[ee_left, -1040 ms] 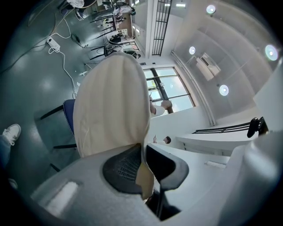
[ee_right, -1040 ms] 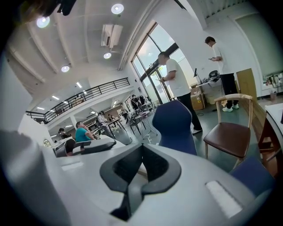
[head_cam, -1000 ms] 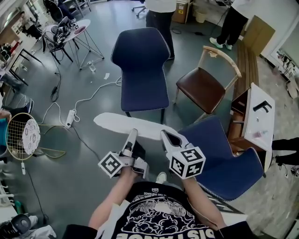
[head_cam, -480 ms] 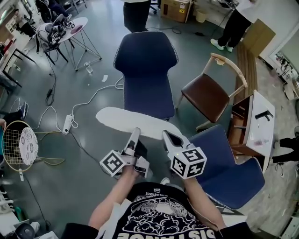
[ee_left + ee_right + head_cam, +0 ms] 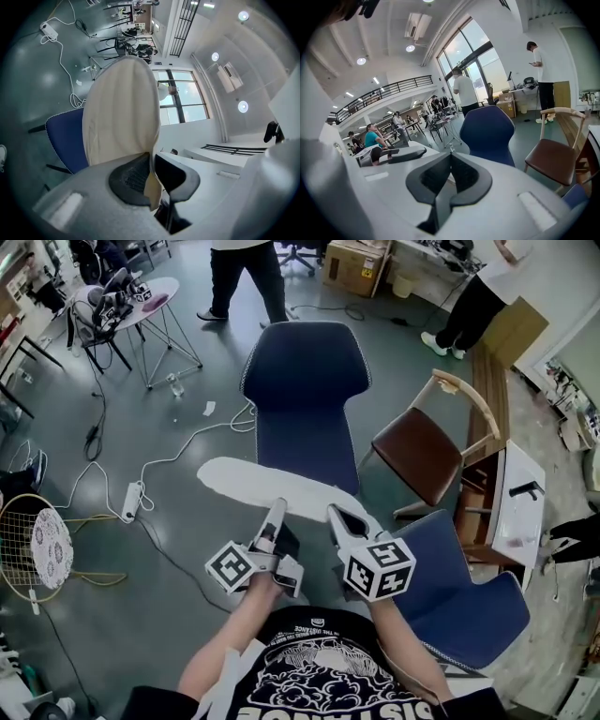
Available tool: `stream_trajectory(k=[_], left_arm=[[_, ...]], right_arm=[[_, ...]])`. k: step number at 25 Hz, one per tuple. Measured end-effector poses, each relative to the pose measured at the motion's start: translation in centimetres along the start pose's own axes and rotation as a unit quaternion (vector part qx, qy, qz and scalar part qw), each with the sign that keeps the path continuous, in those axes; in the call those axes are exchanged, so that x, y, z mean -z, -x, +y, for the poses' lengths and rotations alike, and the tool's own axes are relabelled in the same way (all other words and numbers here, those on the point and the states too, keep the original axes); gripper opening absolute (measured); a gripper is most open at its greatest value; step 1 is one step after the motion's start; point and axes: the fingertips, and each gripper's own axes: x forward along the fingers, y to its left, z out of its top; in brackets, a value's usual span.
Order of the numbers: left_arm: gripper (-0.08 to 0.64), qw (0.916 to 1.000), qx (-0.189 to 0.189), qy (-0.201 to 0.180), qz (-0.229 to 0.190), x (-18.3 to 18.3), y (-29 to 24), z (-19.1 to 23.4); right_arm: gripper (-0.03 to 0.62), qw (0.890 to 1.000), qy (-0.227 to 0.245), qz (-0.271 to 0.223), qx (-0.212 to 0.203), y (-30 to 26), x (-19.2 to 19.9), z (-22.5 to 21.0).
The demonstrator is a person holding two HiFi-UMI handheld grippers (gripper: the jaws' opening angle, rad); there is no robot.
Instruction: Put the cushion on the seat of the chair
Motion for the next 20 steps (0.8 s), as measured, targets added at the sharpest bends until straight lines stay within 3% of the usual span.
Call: stream_trajectory(k=[11,20], left_arm=[[0.040,0.9998,-0.002,0.020,-0.008,-2.1,-2.4,1.3],[0.040,0.9988,-0.019,0.015,-0.042,-2.2,-6.3,3.4]], right_arm=[[-0.003,1.000,0.010,0.007,0.003,-2.9,-1.4,-0.6],[-0.003,0.999,0.009,0.026,-0.032,-5.5,-2.4,-4.8]])
